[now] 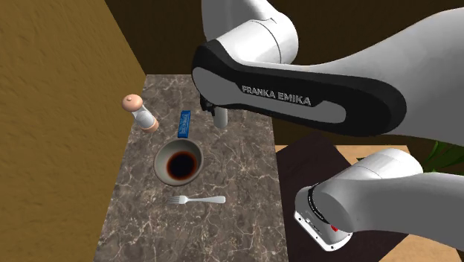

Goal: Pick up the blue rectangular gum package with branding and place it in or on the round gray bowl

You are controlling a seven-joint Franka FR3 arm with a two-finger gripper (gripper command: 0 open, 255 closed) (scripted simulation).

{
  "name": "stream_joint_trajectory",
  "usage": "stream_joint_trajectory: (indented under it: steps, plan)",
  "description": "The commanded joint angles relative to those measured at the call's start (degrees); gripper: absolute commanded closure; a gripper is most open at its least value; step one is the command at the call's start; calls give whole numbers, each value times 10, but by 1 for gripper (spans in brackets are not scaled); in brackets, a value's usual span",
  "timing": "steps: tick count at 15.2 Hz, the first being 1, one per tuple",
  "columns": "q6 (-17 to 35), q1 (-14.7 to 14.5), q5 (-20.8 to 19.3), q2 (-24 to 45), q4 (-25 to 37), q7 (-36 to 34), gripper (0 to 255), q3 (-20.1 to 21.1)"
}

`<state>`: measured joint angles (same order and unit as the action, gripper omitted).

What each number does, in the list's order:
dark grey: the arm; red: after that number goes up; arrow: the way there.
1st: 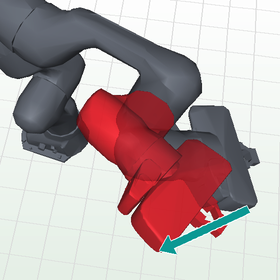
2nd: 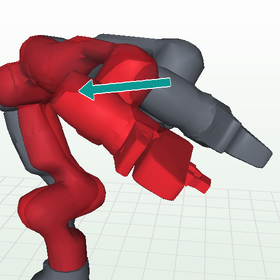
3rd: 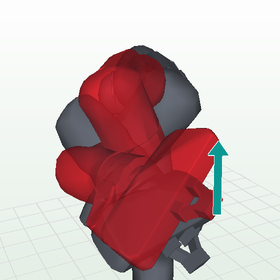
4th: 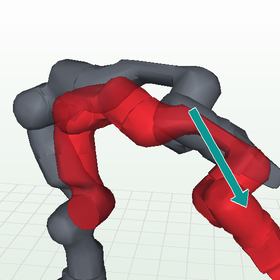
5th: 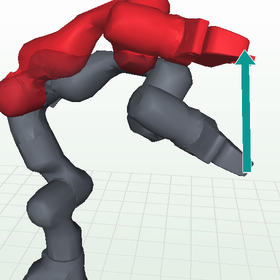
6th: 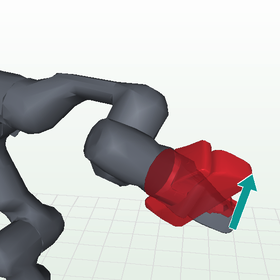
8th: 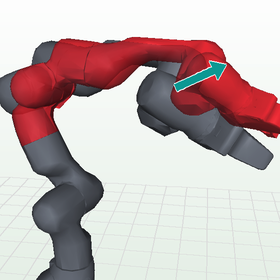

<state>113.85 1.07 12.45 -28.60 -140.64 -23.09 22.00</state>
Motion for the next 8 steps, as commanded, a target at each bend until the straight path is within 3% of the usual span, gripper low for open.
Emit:
stream_joint_trajectory:
  steps: [1,8]
  plan:
    - [34,7,-1,39,8,-40,0,24]
    - [141,38,-59,203,64,-202,0,100]
